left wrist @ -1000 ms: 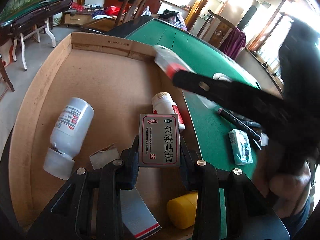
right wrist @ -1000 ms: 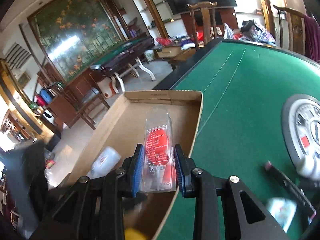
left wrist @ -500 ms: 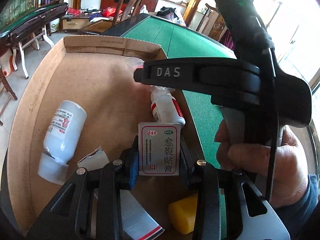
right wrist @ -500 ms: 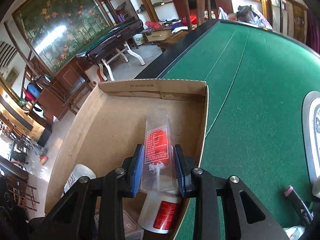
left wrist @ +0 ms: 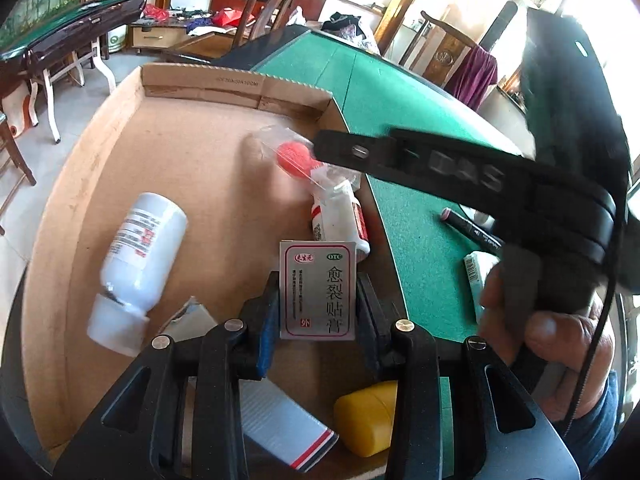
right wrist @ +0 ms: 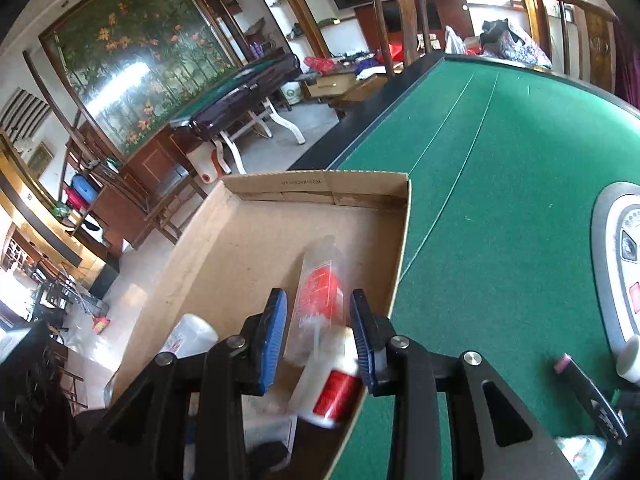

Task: Organize objects
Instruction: 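Open both grippers, dropping the white box and clear package into the tray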

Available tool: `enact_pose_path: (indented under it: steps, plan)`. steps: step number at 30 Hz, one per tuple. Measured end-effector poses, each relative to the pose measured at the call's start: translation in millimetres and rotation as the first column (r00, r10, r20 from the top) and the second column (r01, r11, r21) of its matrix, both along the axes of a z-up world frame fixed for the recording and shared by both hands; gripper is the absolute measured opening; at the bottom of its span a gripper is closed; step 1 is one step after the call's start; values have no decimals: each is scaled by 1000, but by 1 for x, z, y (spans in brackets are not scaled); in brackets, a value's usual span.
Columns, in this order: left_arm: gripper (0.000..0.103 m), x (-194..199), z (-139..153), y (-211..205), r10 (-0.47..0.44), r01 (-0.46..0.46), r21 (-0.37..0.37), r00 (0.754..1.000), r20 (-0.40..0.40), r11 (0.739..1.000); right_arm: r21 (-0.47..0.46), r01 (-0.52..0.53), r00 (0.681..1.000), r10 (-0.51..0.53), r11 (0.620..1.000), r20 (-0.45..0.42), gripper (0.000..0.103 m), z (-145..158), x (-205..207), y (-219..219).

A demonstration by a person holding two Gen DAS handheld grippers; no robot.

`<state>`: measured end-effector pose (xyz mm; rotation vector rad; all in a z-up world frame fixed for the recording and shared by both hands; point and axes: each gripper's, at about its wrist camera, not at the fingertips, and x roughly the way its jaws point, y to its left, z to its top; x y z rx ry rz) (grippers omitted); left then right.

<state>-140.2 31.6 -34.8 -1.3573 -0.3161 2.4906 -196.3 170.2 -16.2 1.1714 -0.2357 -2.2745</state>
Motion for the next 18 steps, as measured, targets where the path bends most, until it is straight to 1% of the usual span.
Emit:
enact_pose_path:
  steps: [5, 8, 10, 12, 13, 15, 17, 18]
  plan:
    - [35, 8, 13, -10, 32, -31, 14, 999, -21, 999, -79, 20, 1000, -21, 997, -17, 33, 11, 22, 34]
    - [35, 12, 21, -9, 31, -31, 6, 999, -39, 999, -96, 32, 998, -36, 995, -44, 33, 18, 40, 65]
    - [35, 16, 28, -8, 37, -36, 12, 998, -52, 999, -85, 42, 997, -48, 996, -60, 33, 19, 50, 84]
    - [35, 20, 34, 0, 25, -24, 13, 998, -62, 1000, -80, 69, 995, -74, 994, -59, 33, 17, 59, 103]
    - [35, 22, 36, 6, 14, -14, 10, 998, -68, 1000, -98, 78, 995, -83, 992, -52, 33, 15, 64, 117]
    - [36, 24, 40, 21, -24, 25, 0, 997, -75, 1000, -109, 97, 994, -102, 989, -37, 33, 11, 72, 136]
    - [41, 24, 40, 40, -70, 70, 1, 995, -68, 998, -117, 126, 991, -130, 985, -33, 33, 8, 81, 158]
    - [47, 23, 38, 50, -93, 94, 8, 994, -58, 996, -117, 147, 988, -152, 982, -33, 33, 5, 86, 172]
